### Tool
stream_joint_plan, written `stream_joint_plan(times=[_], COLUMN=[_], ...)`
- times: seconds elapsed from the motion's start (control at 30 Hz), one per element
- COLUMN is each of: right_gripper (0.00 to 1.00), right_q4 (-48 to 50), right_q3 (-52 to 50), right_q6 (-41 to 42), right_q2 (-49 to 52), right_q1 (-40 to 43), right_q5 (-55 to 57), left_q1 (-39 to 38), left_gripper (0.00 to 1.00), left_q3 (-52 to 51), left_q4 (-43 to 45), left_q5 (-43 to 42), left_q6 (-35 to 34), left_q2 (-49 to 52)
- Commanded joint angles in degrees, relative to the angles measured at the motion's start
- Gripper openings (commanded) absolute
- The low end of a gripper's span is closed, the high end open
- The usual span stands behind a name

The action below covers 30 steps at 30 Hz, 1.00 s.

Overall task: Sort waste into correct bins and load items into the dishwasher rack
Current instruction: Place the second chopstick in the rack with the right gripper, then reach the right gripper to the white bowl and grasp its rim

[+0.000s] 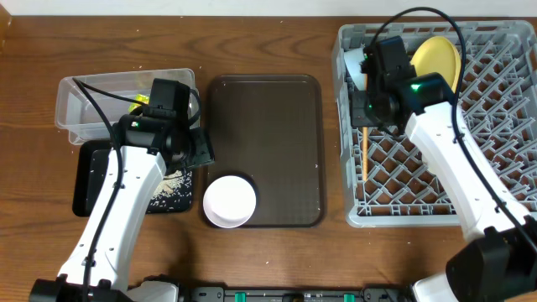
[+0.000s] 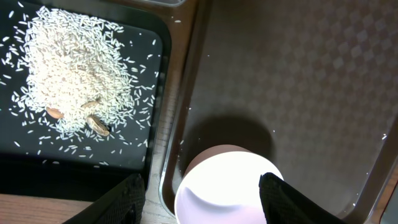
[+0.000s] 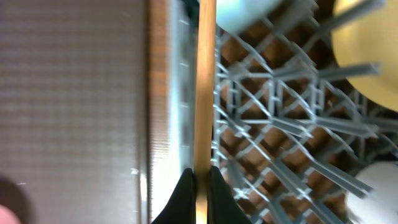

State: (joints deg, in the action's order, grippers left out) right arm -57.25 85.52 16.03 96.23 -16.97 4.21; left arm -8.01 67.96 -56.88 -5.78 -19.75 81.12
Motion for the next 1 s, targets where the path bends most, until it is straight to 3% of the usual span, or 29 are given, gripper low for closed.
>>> stream_joint_plan(times=[0.0,0.23,0.37,0.43,0.63,0.97], right_gripper=[0.01,0.05,0.24,0.28,0.28,0.3], right_q4=[-0.4,1.3,2.2,2.8,3.6,12.5], right_q3=[-1.6,-2.1,-2.0,-2.0,-2.0,-1.9], right_q6=[-1.9,-2.8,-2.8,-2.8,-2.9,-3.1], right_q2=[1.9,5.6,6.0,6.0,5.6,5.2], right_q1=[1.3,1.3,1.2,1.2,1.1,-5.5], right_q5=[1.1,1.1,1.1,1.1,-1.9,-21.0], left_q1=[0.2,0.2,0.2,0.2,1.7,12.2], left_gripper=[0.62,0.62,0.62,0.62,0.61,0.62], left_q3=[0.6,0.6,0.6,0.6,0.6,0.6], left_q4=[-0.3,-0.3,-0.3,-0.3,-1.3,-4.6], left_q5=[0.7,0.7,0.7,0.7,3.9,5.2], left_q6=[-0.5,-0.5,-0.5,-0.5,-0.5,-1.5], left_q2=[-0.3,-0.3,-0.3,-0.3,-0.3,-0.3])
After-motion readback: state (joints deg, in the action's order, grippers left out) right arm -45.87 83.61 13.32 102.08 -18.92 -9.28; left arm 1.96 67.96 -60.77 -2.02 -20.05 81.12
